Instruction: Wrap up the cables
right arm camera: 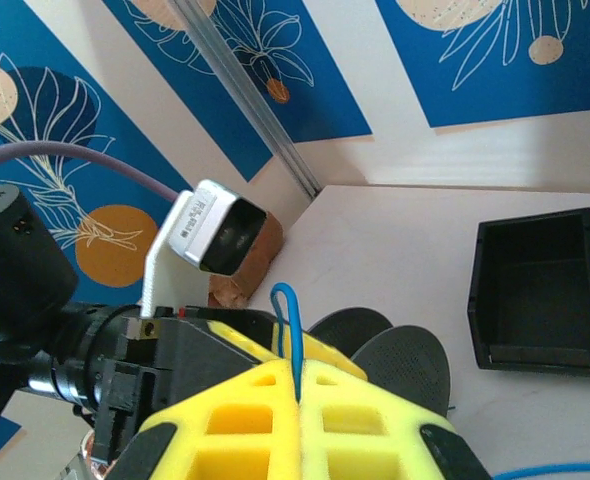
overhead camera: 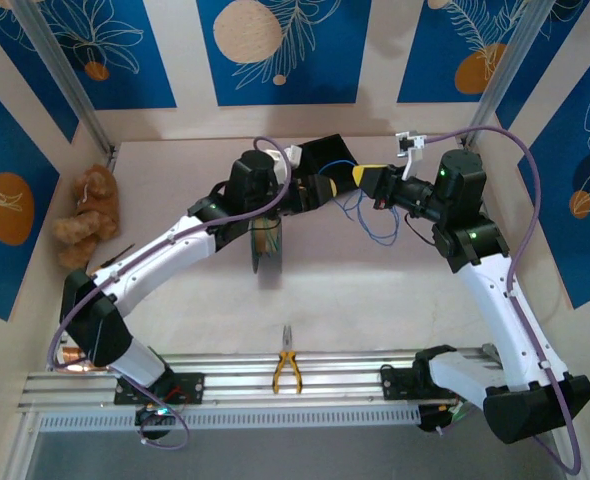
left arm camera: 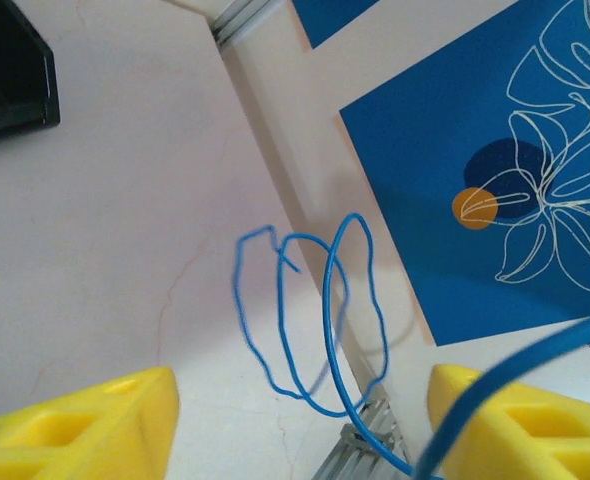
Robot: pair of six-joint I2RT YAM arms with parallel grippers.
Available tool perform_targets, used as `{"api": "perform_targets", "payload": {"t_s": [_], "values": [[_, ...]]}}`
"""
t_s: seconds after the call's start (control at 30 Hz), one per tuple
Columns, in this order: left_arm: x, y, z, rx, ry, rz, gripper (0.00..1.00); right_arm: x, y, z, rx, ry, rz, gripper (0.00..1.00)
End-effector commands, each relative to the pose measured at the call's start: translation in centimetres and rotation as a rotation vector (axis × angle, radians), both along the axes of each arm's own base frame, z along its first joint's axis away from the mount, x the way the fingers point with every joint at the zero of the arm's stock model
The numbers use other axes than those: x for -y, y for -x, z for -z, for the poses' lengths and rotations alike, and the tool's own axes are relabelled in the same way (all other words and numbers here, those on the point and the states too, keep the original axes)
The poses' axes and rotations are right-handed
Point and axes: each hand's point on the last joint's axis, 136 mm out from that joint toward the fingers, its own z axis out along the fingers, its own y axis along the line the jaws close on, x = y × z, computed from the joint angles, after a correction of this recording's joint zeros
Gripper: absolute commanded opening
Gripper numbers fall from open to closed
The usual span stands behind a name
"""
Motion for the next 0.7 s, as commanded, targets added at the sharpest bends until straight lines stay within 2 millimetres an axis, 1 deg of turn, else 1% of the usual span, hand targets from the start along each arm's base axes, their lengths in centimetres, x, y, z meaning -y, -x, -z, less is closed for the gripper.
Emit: {"api": "perform_targets", "payload": {"t_s": [0.0,0.13,0.27,0.4,0.47,0.57,0.67], "values": [[-0.2,0.0,0.5,-0.004,-0.026,-0.012,0.57,0.1,0.8,-1.0,0.027,-0.028,0.003,0.00],[-2.0,-0.3,1.4,0.000,-0.110,-0.057,0.57,1.1,1.0,-1.0,0.028,-0.019,0.037,0.00],[-5.0,-0.9,2.0,0.016,-0.213,-0.113,0.57,2.0,1.5,-1.2,-0.001,-0.035,0.027,0.00],[-8.0,-2.2,2.8,0.015,-0.310,-0.164,0.57,1.7,2.3,-1.4,-0.056,-0.069,-0.042,0.00],[-9.1,-2.9,2.9,0.016,-0.330,-0.185,0.57,1.4,2.8,-1.5,-0.076,-0.082,-0.079,0.00],[-10.2,-3.8,3.2,0.008,-0.346,-0.203,0.57,1.3,3.2,-1.6,-0.093,-0.092,-0.094,0.00],[-10.4,-4.2,3.6,-0.005,-0.348,-0.200,0.57,1.4,3.0,-1.3,-0.107,-0.093,-0.082,0.00]]}}
